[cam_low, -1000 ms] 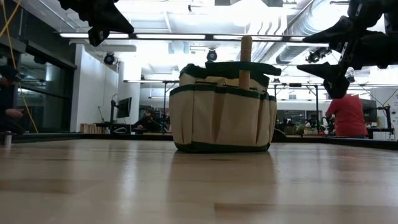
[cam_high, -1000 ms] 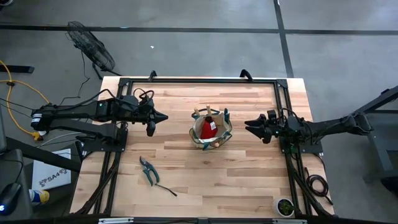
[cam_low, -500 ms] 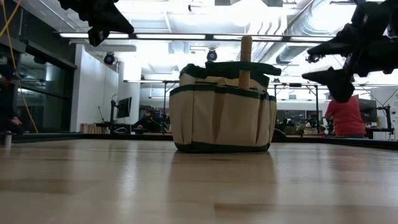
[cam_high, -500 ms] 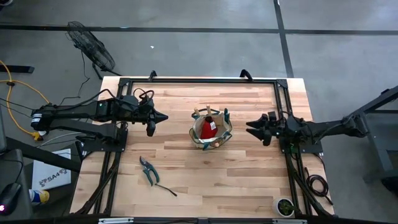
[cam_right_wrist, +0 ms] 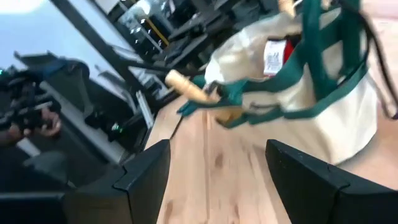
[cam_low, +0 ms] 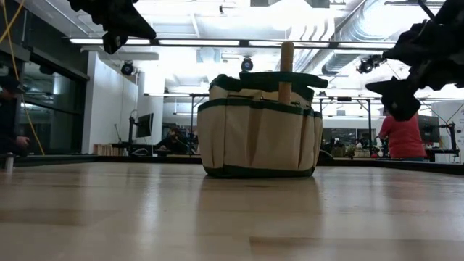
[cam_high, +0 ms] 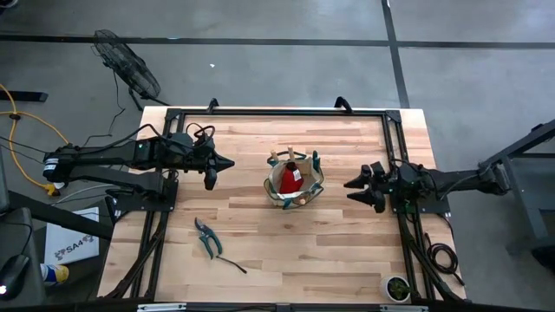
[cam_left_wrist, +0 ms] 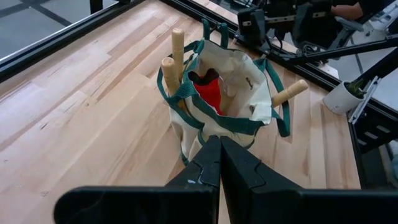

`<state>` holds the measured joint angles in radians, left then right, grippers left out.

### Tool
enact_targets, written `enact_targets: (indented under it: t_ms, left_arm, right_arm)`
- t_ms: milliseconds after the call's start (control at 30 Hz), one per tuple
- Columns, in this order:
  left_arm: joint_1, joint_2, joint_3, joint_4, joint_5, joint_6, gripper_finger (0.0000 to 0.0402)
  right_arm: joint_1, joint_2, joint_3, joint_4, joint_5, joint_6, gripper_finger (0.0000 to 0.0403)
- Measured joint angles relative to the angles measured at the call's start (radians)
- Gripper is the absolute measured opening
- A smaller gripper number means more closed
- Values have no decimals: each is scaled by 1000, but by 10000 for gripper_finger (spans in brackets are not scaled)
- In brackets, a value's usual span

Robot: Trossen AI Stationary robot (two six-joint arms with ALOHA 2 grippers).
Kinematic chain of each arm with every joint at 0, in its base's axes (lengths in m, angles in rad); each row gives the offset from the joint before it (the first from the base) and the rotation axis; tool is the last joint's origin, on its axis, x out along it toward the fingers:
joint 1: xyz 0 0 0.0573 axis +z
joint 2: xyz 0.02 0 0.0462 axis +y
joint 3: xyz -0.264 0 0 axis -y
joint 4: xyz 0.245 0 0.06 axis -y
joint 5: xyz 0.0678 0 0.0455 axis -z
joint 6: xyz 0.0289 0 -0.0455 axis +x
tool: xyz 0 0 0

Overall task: Pick & Place Garden tools in Gardening bag
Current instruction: Put the green shears into the brown gardening bag

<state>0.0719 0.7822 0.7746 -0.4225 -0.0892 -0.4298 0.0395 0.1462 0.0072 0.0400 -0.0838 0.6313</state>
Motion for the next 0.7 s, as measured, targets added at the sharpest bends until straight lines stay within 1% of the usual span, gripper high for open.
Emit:
enact_targets:
  t_ms: [133,200,433,567,700]
  left_arm:
    - [0,0,0,-6,5,37,0]
    - [0,0,0,-17,14,62,0]
    - [0,1,0,-44,130,111,4]
    - [0,1,0,-44,144,109,5]
    - [0,1,0,-43,187,108,5]
  right_arm:
    - [-23,-23,0,-11,33,-33,256]
    - [-38,-31,0,-13,32,-36,256]
    - [-55,-30,0,-17,50,-30,256]
    - [-55,-30,0,-13,57,-31,256]
    - [-55,-30,0,-12,56,-33,256]
